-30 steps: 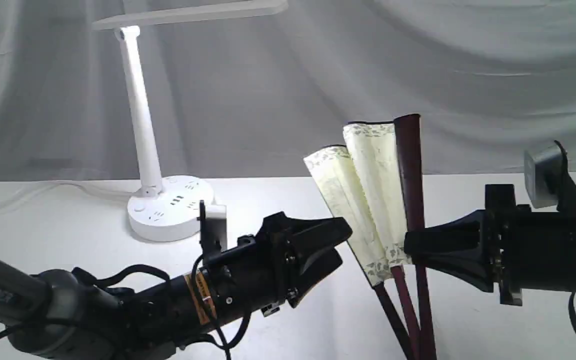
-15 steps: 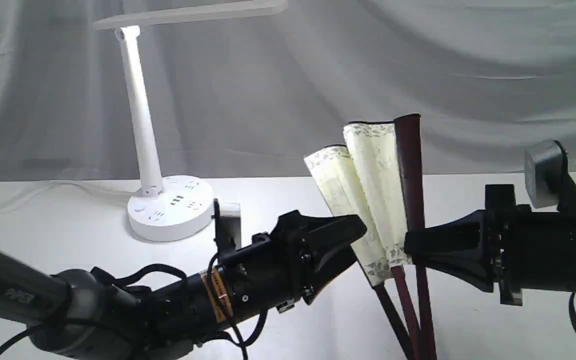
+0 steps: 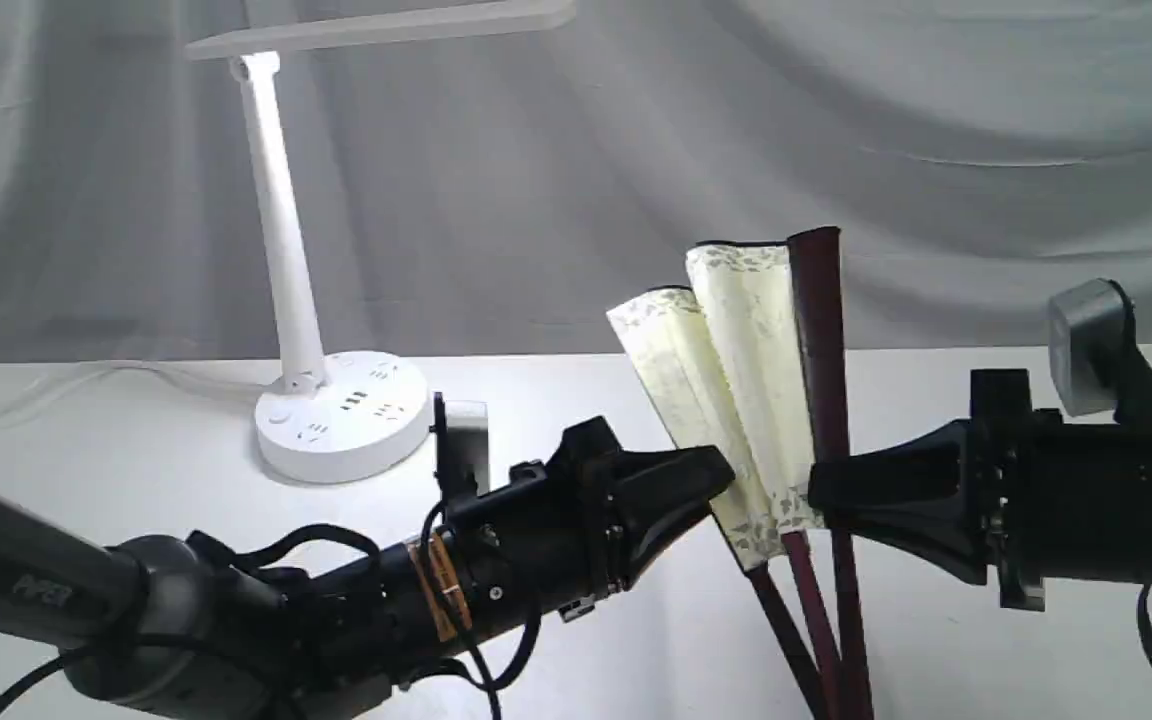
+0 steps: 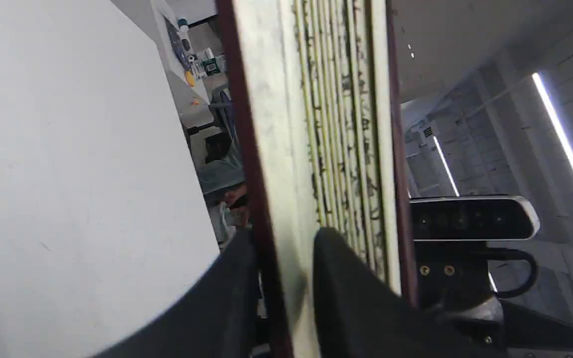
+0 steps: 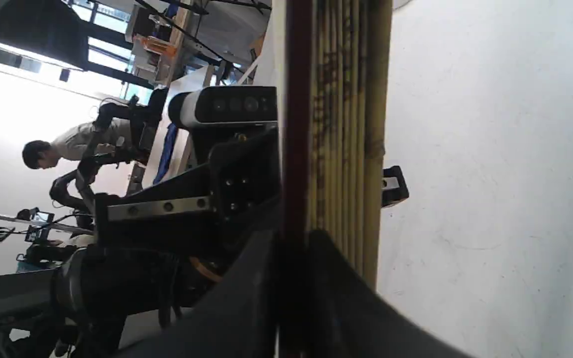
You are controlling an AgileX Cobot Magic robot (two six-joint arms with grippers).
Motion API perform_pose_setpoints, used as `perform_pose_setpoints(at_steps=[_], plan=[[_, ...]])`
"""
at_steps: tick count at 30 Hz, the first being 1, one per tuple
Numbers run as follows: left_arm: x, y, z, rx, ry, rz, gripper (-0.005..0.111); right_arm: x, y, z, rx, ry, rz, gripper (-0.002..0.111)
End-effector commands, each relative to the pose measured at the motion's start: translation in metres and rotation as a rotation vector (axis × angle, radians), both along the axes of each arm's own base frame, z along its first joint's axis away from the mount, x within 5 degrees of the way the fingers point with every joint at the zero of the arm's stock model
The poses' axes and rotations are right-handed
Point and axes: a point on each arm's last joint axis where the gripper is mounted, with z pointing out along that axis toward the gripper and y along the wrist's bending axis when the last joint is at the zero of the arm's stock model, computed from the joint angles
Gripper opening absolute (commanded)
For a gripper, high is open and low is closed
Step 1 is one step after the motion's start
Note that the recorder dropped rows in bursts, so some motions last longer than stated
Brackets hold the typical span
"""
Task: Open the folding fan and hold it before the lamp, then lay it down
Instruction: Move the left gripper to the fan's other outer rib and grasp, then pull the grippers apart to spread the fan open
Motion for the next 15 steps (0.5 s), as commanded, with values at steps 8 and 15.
perform_pose_setpoints(at_steps=[8, 15], plan=[[-0.0022, -0.0028, 0.0004, -0.012, 0.011, -0.023, 0.0, -0.0011, -0.0002, 0.0039, 0.008, -0.04, 0.01, 0.0], [-0.0016, -0.0025, 0.0006, -0.017, 0.017, -0.016, 0.0, 0.0003, -0.0006, 0.0051, 0.018, -0.052, -0.004, 0.0]])
